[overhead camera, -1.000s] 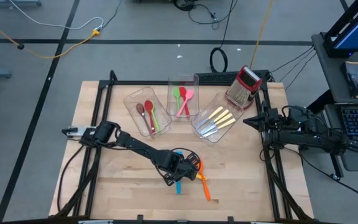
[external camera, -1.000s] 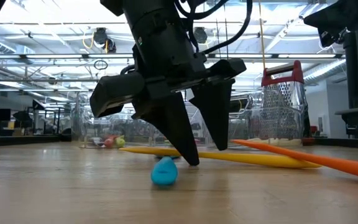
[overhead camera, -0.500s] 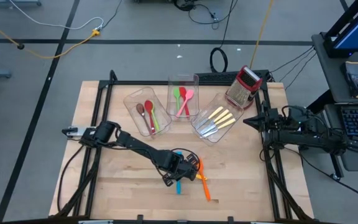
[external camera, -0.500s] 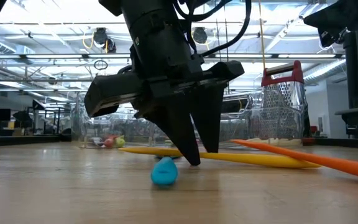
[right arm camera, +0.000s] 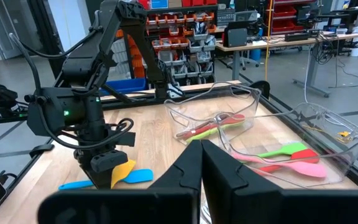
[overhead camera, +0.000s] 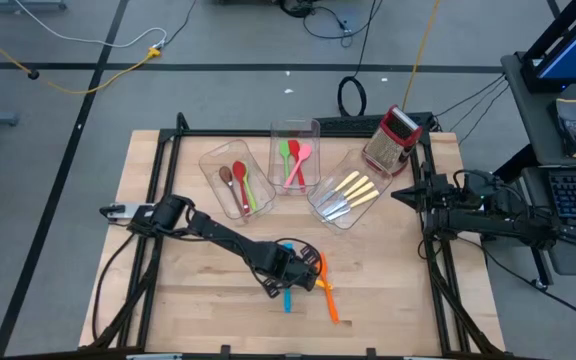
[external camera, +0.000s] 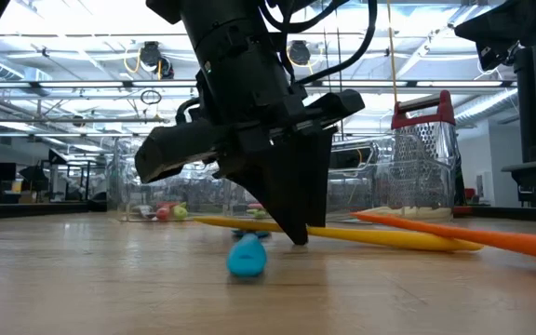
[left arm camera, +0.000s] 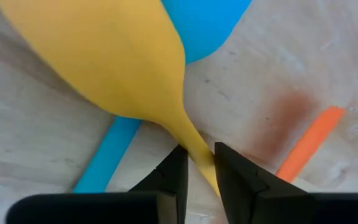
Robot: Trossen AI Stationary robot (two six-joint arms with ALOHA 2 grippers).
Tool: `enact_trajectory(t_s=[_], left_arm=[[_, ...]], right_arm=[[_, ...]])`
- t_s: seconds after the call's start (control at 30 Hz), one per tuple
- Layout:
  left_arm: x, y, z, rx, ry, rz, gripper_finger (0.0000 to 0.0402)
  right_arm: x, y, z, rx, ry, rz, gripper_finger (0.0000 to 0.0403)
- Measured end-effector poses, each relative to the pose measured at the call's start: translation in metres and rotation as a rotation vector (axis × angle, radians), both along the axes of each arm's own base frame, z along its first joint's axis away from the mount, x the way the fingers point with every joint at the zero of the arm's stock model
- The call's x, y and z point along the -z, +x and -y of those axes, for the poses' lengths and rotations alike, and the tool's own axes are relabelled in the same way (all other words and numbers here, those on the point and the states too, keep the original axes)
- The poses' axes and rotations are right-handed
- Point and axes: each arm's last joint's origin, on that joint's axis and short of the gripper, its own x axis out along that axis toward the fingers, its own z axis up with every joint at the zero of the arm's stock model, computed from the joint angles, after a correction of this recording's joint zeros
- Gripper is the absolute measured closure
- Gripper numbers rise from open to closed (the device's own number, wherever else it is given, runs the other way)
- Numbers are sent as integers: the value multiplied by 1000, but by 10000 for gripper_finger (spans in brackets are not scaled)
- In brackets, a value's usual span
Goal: Pick & Place Kitchen Items
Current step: Put the yellow spatula into the middle transparent bin
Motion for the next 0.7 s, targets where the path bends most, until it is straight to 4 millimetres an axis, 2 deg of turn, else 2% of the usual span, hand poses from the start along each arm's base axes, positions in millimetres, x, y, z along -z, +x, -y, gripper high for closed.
enact_trajectory(t_s=[0.27,0.7], left_arm=[[0,0,0,-17,53,16,381],[1,-4,9,1,100,18,389]], right_arm=[[0,0,0,0,0,0,403],[0,0,0,2,0,0,403]])
